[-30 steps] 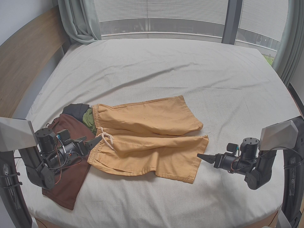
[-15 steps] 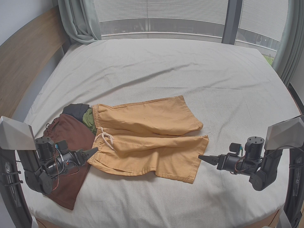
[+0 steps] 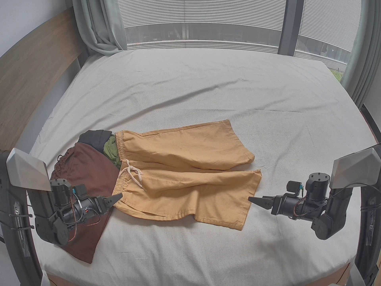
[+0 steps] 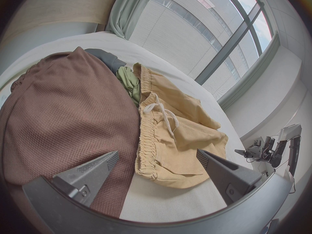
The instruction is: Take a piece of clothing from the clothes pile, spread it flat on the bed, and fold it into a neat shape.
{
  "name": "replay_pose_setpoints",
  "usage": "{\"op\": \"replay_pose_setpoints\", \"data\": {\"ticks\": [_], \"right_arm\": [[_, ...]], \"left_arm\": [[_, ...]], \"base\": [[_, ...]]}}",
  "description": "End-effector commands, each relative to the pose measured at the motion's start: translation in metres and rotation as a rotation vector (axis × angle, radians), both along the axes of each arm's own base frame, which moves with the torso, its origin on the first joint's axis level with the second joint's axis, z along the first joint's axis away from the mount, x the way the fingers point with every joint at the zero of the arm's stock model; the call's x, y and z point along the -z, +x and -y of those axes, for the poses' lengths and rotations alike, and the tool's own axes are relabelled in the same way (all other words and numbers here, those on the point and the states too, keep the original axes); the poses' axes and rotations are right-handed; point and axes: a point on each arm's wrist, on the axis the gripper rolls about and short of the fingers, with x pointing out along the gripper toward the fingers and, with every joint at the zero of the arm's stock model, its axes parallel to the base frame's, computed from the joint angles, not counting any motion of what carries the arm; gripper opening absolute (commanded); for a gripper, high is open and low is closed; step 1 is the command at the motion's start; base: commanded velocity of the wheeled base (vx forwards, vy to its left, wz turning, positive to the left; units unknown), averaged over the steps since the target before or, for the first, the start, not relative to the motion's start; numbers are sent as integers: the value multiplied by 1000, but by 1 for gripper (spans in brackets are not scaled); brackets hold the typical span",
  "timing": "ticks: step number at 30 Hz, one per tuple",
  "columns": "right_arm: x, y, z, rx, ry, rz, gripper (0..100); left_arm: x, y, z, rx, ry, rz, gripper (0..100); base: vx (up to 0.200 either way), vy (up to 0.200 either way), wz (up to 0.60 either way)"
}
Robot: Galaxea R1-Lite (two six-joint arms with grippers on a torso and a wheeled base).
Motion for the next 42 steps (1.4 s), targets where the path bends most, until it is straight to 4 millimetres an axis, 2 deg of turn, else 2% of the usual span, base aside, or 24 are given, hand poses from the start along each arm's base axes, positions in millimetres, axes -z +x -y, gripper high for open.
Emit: {"op": "replay_pose_setpoints", "data": {"ticks": [1,10,21,22,27,32,42], "right_arm": [[5,0,0,-1,-3,-13,100],[5,1,0,1,-3,-13,100],[8,1,0,-1,-4,-19,100],[9,1,0,-1,-5,-22,100],[10,-1,-1,-4,-8,-31,100],[26,-5,-4,-21,-27,-75,100],[37,-14,-18,-73,-44,-115,100]], "left_arm": [[7,1,3,6,-5,-20,100],[17,5,12,30,-17,-41,100],[19,16,11,15,-23,-16,100],[18,16,10,14,-22,-14,0],[18,18,10,10,-24,-9,0],[18,18,9,10,-25,-9,0],[17,20,8,7,-23,1,0]], "base": [[0,0,0],[0,0,0],[0,0,0],[0,0,0],[0,0,0],[0,0,0],[0,0,0]]}}
